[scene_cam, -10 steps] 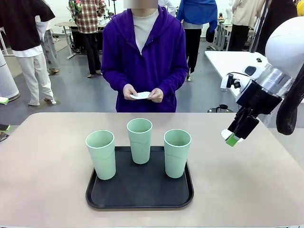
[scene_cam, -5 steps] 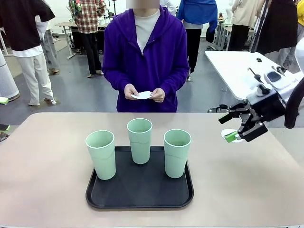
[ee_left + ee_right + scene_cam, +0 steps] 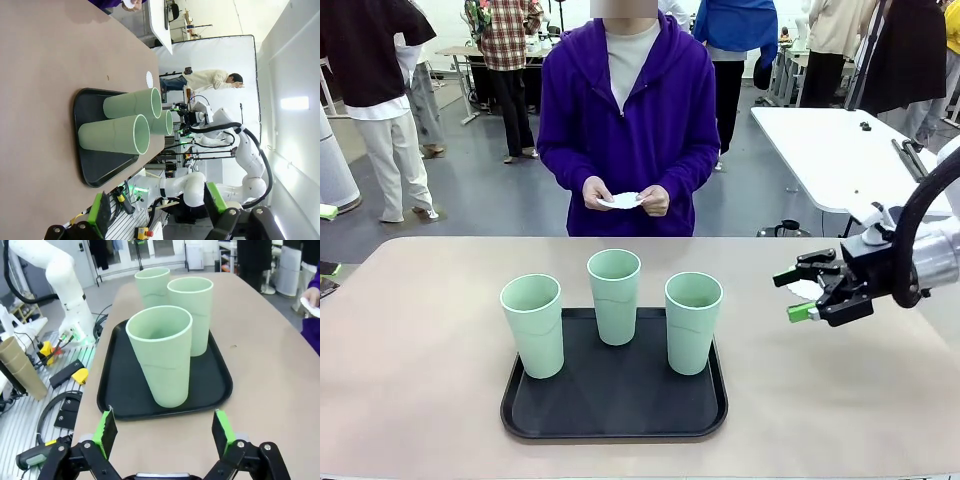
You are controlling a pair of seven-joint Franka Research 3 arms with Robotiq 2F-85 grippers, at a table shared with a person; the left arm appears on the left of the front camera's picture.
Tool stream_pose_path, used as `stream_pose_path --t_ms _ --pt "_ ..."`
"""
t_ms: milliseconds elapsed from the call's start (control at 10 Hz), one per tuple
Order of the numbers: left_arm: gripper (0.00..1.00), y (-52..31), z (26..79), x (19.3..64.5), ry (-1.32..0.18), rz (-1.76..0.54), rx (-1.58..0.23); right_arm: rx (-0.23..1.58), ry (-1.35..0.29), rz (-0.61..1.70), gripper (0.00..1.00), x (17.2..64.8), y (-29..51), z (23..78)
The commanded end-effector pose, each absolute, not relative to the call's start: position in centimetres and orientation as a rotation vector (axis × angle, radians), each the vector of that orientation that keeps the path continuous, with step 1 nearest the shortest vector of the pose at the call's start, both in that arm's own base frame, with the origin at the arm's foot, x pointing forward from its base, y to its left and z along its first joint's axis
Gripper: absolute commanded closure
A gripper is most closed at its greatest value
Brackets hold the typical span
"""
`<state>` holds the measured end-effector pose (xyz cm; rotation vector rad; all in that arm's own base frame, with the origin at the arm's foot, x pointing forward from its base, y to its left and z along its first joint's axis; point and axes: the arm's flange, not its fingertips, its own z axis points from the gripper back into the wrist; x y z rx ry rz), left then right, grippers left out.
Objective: Place coasters on the table and set cups on them.
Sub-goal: Pick up one Reusable plastic cup and place it on a coaster set by the human.
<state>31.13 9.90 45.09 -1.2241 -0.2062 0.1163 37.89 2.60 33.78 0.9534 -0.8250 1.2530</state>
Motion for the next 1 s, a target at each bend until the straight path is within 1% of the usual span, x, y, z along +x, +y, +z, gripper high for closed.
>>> stream_pose_path --t_ms 0,200,300,600,700,900 --pt "0.00 10.1 45.1 31.1 -0.219 0.105 -1.240 0.952 -0.873 1.284 0.00 38.0 3.9 32.6" --pt "0.00 10.1 45.1 31.1 -0.219 0.105 -1.240 0.882 -0.886 1.340 0.00 37.2 4.4 33.0" --pt "0.00 10.1 45.1 31.1 -0.219 0.105 -1.240 0.958 -0.834 1.277 0.00 38.0 3.6 32.4" --pt "0.00 10.1 45.1 31.1 -0.219 0.105 -1.240 0.941 -0.837 1.305 0.00 38.1 3.8 32.6" --pt "0.00 10.1 45.1 31.1 -0.219 0.105 -1.240 0.992 -0.862 1.365 0.00 38.2 4.1 31.8" --pt "0.00 10.1 45.1 31.1 -0.219 0.105 -1.240 1.100 -0.866 1.370 0.00 39.1 5.3 29.5"
